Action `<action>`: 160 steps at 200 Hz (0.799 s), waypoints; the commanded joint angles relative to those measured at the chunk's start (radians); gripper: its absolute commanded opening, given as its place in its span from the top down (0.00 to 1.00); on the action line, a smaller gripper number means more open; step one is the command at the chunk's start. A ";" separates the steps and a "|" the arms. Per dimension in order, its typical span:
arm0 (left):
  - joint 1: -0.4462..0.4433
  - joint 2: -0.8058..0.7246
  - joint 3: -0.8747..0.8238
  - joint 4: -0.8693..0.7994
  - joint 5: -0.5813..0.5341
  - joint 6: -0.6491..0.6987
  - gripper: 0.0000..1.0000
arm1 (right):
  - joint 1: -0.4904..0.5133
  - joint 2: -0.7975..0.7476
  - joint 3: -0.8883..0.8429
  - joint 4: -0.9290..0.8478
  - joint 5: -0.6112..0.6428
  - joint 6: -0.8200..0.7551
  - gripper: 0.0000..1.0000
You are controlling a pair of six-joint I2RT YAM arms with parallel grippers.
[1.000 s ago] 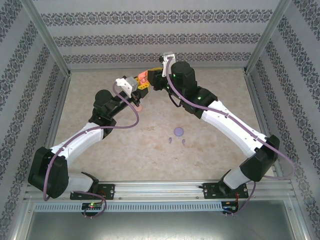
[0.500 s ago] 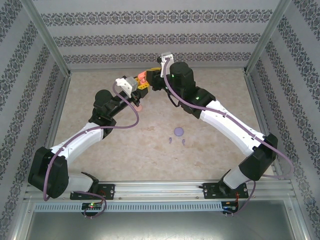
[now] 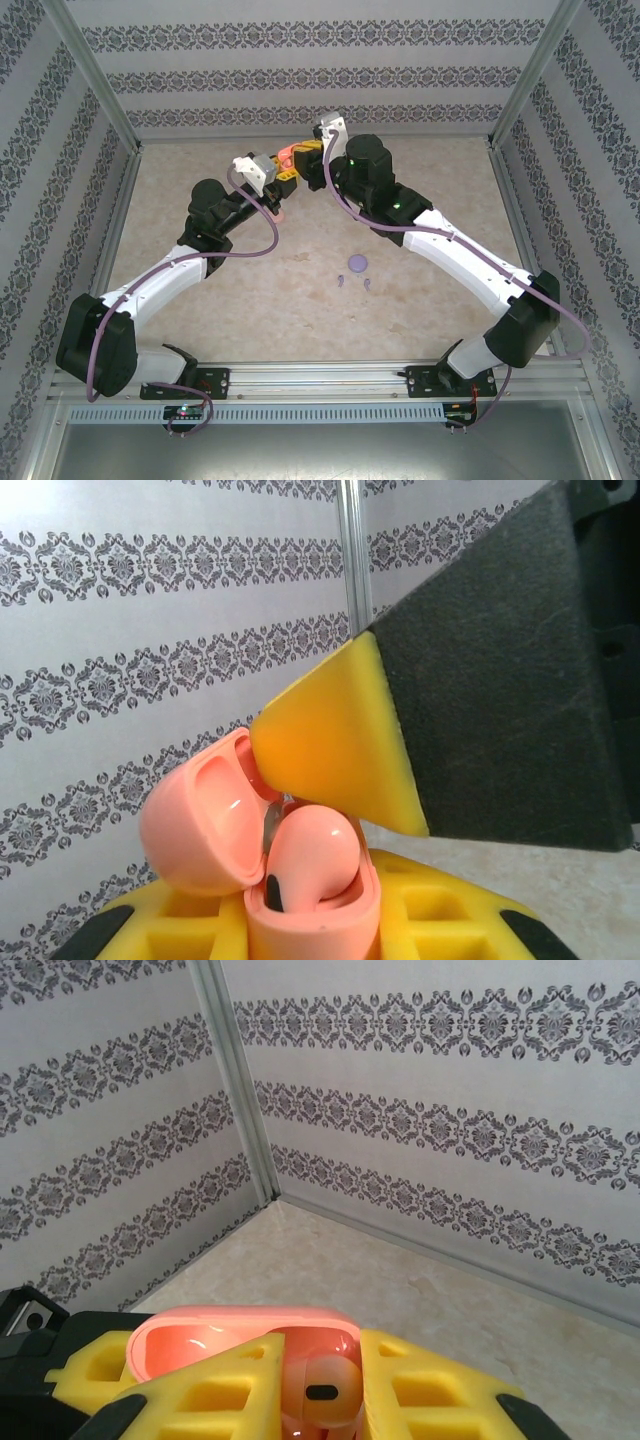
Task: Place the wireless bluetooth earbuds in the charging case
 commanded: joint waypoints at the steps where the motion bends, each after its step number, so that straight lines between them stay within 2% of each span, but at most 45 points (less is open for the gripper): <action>1: -0.011 -0.025 0.031 0.074 -0.004 -0.009 1.00 | 0.014 -0.008 -0.026 -0.031 -0.108 -0.029 0.77; 49: -0.010 -0.029 0.031 0.072 -0.006 -0.009 1.00 | 0.013 -0.006 -0.038 -0.042 -0.121 -0.038 0.76; 160: -0.011 -0.028 0.034 0.068 -0.016 -0.006 1.00 | 0.014 -0.028 -0.061 -0.067 -0.098 -0.044 0.67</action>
